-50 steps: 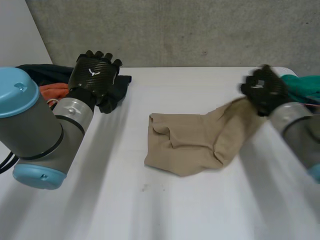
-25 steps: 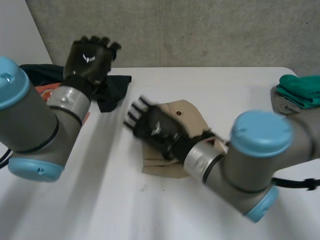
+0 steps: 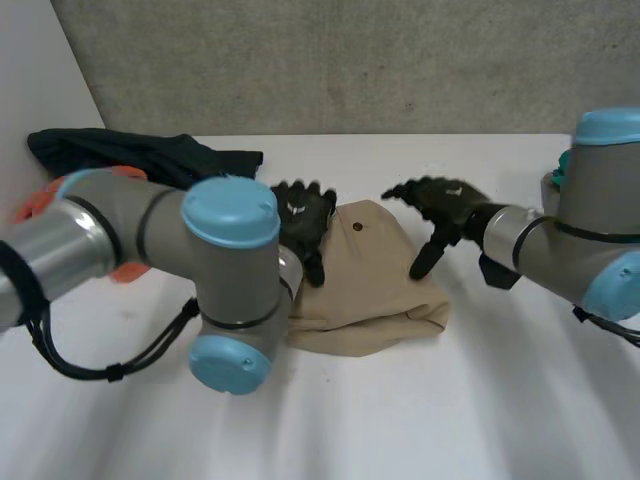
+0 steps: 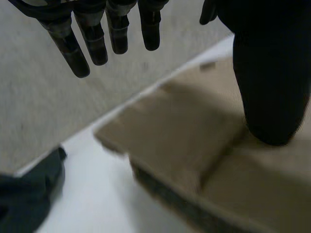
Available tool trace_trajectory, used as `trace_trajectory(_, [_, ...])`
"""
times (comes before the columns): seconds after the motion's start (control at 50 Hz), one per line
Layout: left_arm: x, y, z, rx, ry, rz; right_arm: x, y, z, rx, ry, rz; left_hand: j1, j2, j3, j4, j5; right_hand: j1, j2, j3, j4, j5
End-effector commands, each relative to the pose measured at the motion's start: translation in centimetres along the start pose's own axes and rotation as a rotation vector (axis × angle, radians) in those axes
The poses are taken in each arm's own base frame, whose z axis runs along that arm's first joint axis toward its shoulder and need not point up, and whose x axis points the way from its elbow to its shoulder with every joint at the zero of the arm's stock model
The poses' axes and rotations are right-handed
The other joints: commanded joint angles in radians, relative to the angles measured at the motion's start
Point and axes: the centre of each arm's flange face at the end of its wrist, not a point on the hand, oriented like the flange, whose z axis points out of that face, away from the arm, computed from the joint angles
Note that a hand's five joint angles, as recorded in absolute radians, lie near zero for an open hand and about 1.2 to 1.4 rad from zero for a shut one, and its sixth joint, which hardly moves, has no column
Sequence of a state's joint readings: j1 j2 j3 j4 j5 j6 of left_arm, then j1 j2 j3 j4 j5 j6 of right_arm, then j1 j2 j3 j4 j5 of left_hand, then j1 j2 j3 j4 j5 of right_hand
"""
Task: Fold the laundry.
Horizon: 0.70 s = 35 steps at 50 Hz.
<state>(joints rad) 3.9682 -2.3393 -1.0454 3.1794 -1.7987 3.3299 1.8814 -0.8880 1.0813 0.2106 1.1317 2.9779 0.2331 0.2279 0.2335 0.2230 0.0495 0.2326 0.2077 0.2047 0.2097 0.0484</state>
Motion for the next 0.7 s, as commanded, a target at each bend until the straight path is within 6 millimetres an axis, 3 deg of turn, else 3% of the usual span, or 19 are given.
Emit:
trace_trajectory(0.02, [0.2, 3.0, -0.5, -0.141, 0.008, 0.038, 0.0, 4.2, 2.1, -0.108, -0.039, -0.081, -0.025, -0.02, -0.026, -0.015, -0.016, -0.058, -0.033, -0.03, -0.035, -0.048])
trace_trajectory(0.14, [0.1, 4.4, -1.1, -0.241, 0.029, 0.061, 0.2, 5.7, 2.5, -0.144, -0.032, -0.187, -0.02, -0.014, -0.02, -0.009, -0.01, -0.058, -0.033, -0.03, -0.035, -0.048])
trace_trajectory(0.24, [-0.1, 4.3, -1.1, -0.251, 0.032, 0.063, 0.2, 6.0, 2.3, -0.166, -0.007, -0.277, -0.011, -0.006, -0.011, -0.001, -0.002, -0.058, -0.033, -0.03, -0.035, -0.048])
trace_trajectory(0.32, [-0.4, 3.4, -1.0, -0.228, 0.025, 0.064, -0.2, 5.1, 1.8, -0.129, 0.001, -0.313, -0.008, -0.003, -0.008, 0.002, 0.001, -0.058, -0.033, -0.03, -0.035, -0.048])
trace_trajectory(0.4, [-0.5, 2.2, -0.6, -0.188, 0.041, 0.057, -0.3, 2.8, 0.6, -0.047, 0.037, -0.347, -0.011, -0.006, -0.011, -0.001, -0.002, -0.058, -0.033, -0.03, -0.035, -0.048])
trace_trajectory(0.48, [-1.3, -2.6, -1.1, -0.05, 0.082, 0.024, 0.1, 0.7, -1.1, 0.036, 0.124, -0.386, -0.008, -0.003, -0.008, 0.002, 0.001, -0.058, -0.033, -0.03, -0.035, -0.048])
trace_trajectory(0.52, [-2.3, -5.4, -1.6, 0.031, 0.11, 0.008, 0.1, 0.8, -1.7, 0.043, 0.157, -0.391, -0.005, 0.0, -0.005, 0.005, 0.004, -0.058, -0.033, -0.03, -0.035, -0.048])
trace_trajectory(0.6, [-3.8, -8.6, -2.1, 0.138, 0.177, -0.009, -0.8, 0.8, -3.6, 0.081, 0.217, -0.403, 0.004, 0.009, 0.004, 0.014, 0.013, -0.058, -0.033, -0.03, -0.035, -0.048])
trace_trajectory(0.7, [-3.4, -11.7, -3.2, 0.254, 0.341, 0.002, -2.9, 2.8, -5.8, 0.103, 0.208, -0.406, 0.024, 0.03, 0.024, 0.035, 0.034, -0.058, -0.033, -0.03, -0.035, -0.048])
